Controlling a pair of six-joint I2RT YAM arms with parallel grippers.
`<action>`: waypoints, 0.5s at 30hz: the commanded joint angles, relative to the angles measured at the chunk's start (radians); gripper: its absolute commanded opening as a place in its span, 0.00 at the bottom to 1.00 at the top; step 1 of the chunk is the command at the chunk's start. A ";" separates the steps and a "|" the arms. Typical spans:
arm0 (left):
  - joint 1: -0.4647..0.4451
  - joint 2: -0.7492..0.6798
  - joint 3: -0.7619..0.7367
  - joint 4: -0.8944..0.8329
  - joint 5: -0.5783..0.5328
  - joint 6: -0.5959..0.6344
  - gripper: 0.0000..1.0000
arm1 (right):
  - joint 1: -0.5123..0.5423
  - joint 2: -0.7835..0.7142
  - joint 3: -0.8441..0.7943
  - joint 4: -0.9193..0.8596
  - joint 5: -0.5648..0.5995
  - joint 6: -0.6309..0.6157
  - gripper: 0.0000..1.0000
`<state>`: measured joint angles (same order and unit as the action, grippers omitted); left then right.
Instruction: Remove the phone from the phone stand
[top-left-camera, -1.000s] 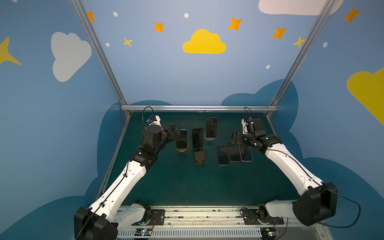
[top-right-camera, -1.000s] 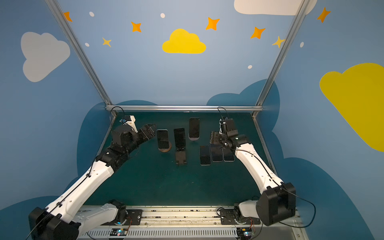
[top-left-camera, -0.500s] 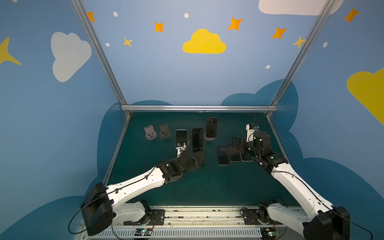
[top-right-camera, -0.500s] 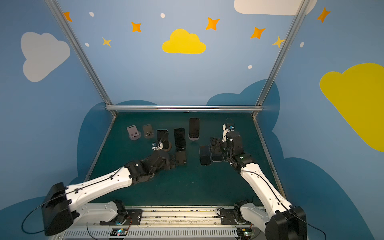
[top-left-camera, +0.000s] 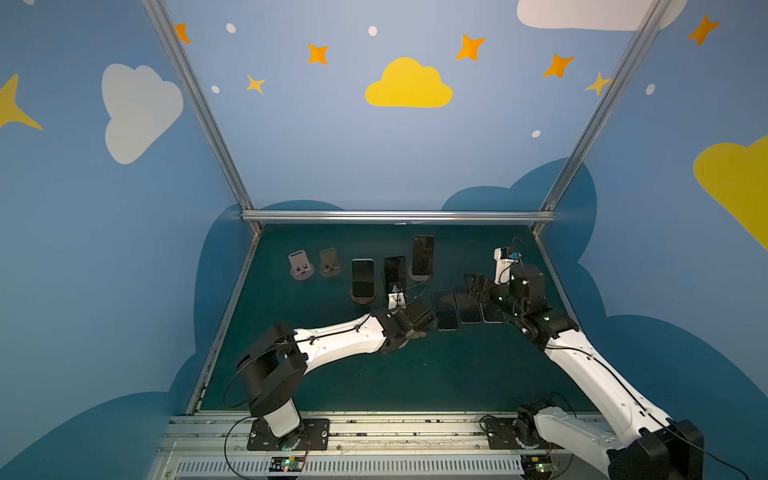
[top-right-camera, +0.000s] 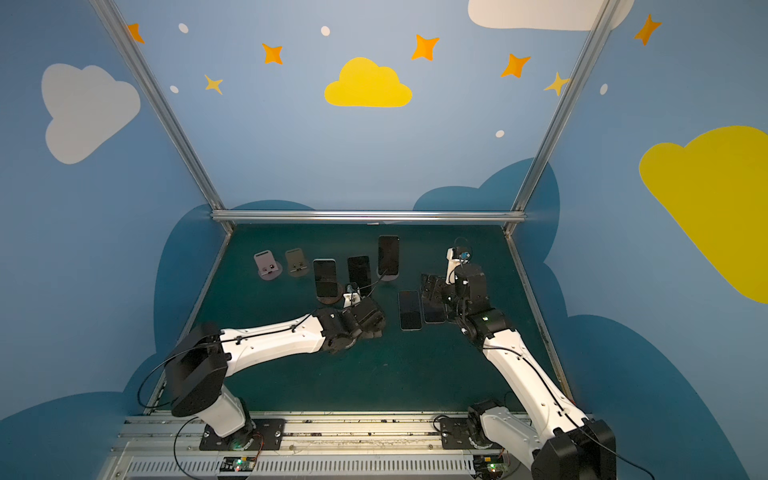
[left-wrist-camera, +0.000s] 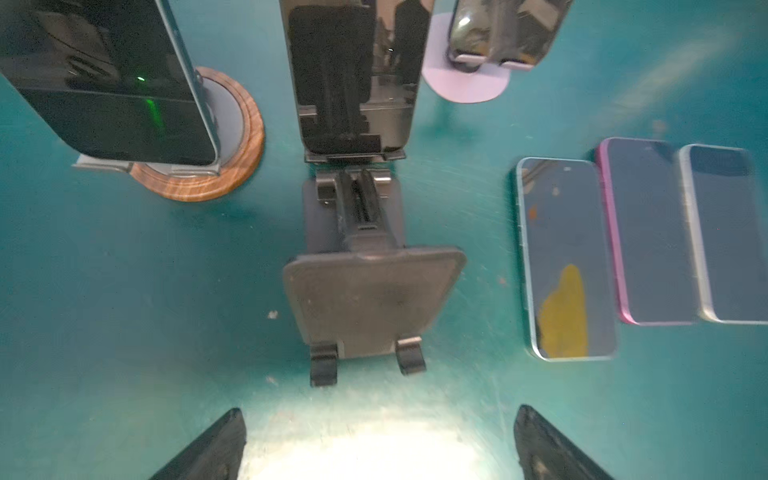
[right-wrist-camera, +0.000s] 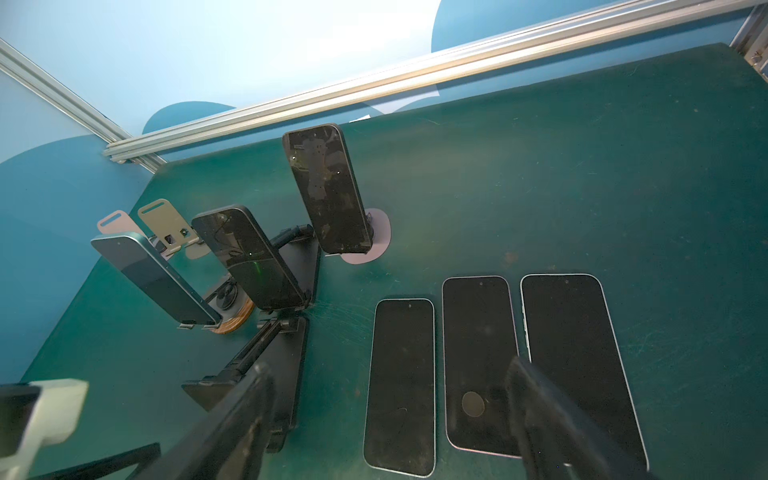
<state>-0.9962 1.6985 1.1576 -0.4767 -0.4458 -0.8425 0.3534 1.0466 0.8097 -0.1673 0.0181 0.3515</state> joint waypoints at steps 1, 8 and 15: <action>0.000 0.043 0.052 -0.068 -0.086 0.010 1.00 | 0.004 -0.018 -0.009 0.022 -0.008 -0.006 0.87; 0.037 0.101 0.056 -0.013 -0.070 0.039 1.00 | 0.004 -0.008 -0.011 0.020 -0.009 -0.009 0.87; 0.082 0.139 0.048 0.071 0.005 0.095 0.99 | 0.003 0.007 -0.011 0.026 -0.018 -0.009 0.88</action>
<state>-0.9245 1.8156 1.2114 -0.4416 -0.4725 -0.7872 0.3534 1.0485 0.8074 -0.1600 0.0120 0.3511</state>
